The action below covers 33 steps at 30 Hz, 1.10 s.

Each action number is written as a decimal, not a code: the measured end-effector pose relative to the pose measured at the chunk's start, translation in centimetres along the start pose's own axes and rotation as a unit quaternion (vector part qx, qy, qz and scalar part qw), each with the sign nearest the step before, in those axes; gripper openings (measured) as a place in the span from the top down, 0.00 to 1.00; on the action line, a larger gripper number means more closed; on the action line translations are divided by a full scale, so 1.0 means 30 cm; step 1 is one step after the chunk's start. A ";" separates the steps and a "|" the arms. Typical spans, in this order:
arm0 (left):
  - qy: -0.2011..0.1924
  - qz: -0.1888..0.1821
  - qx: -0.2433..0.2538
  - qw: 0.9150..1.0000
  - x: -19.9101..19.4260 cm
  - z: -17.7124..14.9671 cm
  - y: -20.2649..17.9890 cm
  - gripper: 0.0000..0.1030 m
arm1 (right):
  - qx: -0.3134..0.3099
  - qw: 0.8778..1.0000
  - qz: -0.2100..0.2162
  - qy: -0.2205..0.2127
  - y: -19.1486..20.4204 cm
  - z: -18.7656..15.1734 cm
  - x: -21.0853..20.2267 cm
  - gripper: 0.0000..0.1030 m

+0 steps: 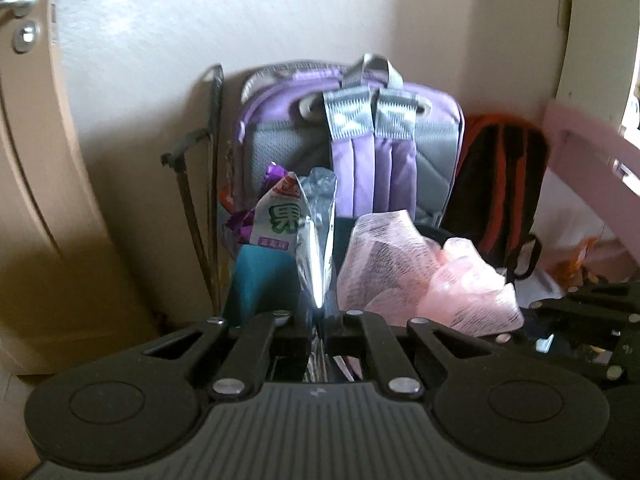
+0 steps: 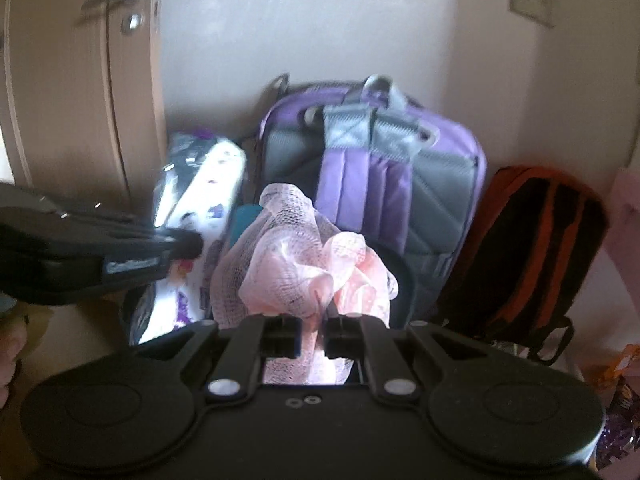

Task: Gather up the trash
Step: 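Carry the wrapper and pink mesh bag up to the teal bin with both tools, then open both tools to drop the items into the teal bin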

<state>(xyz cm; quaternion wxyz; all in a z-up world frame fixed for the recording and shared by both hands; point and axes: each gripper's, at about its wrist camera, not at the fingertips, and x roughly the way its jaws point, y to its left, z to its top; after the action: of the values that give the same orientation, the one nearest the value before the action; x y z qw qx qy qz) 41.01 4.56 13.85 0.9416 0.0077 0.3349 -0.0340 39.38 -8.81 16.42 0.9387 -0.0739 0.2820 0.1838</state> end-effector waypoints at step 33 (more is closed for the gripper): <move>0.039 0.016 0.012 0.999 0.070 -0.049 -0.013 0.49 | -0.014 1.000 0.010 0.017 0.004 -0.042 0.010 0.55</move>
<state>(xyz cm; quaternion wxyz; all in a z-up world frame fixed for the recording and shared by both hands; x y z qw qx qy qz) 41.68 4.10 11.39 0.9279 0.0257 0.3711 -0.0227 38.94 -8.90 15.20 0.9310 -0.0870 0.2958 0.1955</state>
